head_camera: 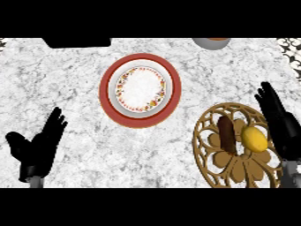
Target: Pick the sweet potato from the placemat and place it in the plate
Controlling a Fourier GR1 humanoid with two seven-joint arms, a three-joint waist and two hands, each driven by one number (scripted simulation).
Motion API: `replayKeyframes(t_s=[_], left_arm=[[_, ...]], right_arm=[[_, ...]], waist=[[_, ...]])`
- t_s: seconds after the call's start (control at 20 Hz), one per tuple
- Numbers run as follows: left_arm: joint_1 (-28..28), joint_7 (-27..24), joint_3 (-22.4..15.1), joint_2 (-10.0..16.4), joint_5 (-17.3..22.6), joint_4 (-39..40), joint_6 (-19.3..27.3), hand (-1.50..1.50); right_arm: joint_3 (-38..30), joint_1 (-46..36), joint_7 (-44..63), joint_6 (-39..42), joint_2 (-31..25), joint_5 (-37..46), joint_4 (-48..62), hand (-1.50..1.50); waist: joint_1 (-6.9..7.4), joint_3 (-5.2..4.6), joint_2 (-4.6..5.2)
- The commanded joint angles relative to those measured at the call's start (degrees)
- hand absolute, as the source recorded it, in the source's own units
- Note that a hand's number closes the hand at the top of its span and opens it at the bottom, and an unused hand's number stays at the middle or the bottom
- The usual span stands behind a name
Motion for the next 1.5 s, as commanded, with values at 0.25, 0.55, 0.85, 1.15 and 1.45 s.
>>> replayKeyframes(t_s=[0.25, 0.55, 0.85, 1.15, 1.45], left_arm=[[-5.0, 1.3, -2.0, 2.9, -9.2, 0.9, 4.2, 0.00], [-5.7, 4.7, -2.7, 1.2, -7.4, 1.0, 3.3, 0.00], [-4.9, 5.5, -2.8, 1.1, -8.4, -0.1, 3.9, 0.00], [-5.6, 3.3, -4.1, -1.0, -10.4, 2.3, 4.5, 0.00], [-6.0, 4.4, -3.7, -1.5, -9.1, 2.7, 3.2, 0.00]], right_arm=[[13.9, -12.6, 18.9, 11.7, -5.1, 4.5, -4.0, 1.50], [20.2, -8.8, 3.8, -1.0, -18.4, 40.4, -3.2, 1.50], [11.8, 0.7, -15.1, 5.9, -11.4, 15.7, 3.3, -1.50], [18.0, -6.7, -6.9, 12.8, -21.3, 30.8, 3.2, -1.50], [22.8, -16.4, 7.4, 21.0, -24.9, 40.6, -1.3, -1.50]], waist=[[3.73, -0.42, -0.61], [2.09, -0.17, -0.64], [2.00, -0.14, -0.54], [2.62, -0.32, -0.59], [3.10, -0.41, -0.67]])
